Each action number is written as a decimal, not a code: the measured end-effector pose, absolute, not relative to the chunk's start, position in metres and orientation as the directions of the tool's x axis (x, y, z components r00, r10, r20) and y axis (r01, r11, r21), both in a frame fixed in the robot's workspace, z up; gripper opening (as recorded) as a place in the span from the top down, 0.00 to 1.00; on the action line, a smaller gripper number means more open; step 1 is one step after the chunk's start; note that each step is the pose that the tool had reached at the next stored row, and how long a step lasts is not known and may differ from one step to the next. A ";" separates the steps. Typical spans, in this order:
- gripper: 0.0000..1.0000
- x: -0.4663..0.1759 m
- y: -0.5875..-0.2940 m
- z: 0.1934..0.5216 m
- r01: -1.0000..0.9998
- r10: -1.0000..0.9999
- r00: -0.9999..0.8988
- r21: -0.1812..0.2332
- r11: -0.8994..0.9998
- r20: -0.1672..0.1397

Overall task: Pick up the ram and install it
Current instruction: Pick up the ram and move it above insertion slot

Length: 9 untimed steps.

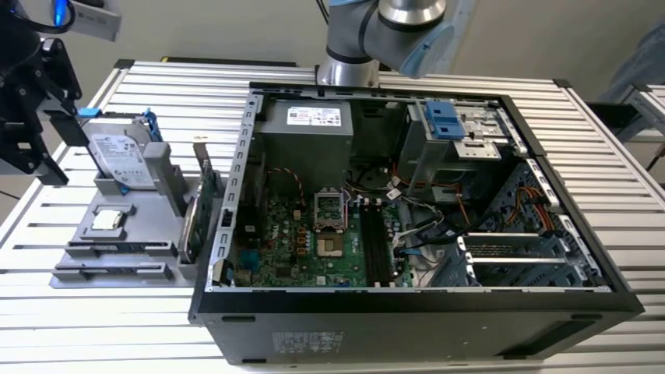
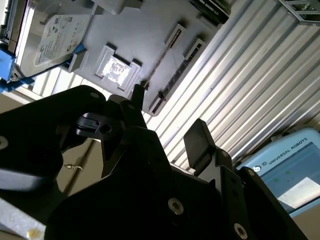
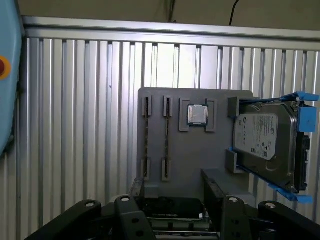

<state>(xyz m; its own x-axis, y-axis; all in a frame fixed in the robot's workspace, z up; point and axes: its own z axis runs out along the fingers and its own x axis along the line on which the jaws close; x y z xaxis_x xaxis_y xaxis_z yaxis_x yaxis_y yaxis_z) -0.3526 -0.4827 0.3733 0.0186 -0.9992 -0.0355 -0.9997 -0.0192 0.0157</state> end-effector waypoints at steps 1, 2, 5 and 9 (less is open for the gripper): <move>0.00 -0.353 -0.483 0.373 -1.000 -0.999 0.019 0.016 -0.019 -0.035; 0.00 -0.353 -0.483 0.373 -1.000 -0.999 0.019 0.016 -0.019 -0.036; 0.00 -0.353 -0.483 0.372 -1.000 -0.999 0.019 0.016 -0.019 -0.035; 0.00 -0.353 -0.483 0.371 -1.000 -0.999 0.019 0.016 -0.019 -0.035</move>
<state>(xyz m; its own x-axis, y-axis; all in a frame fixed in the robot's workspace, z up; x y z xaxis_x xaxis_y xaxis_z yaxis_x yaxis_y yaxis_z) -0.3526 -0.4827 0.3713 0.0186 -0.9992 -0.0347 -0.9997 -0.0192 0.0156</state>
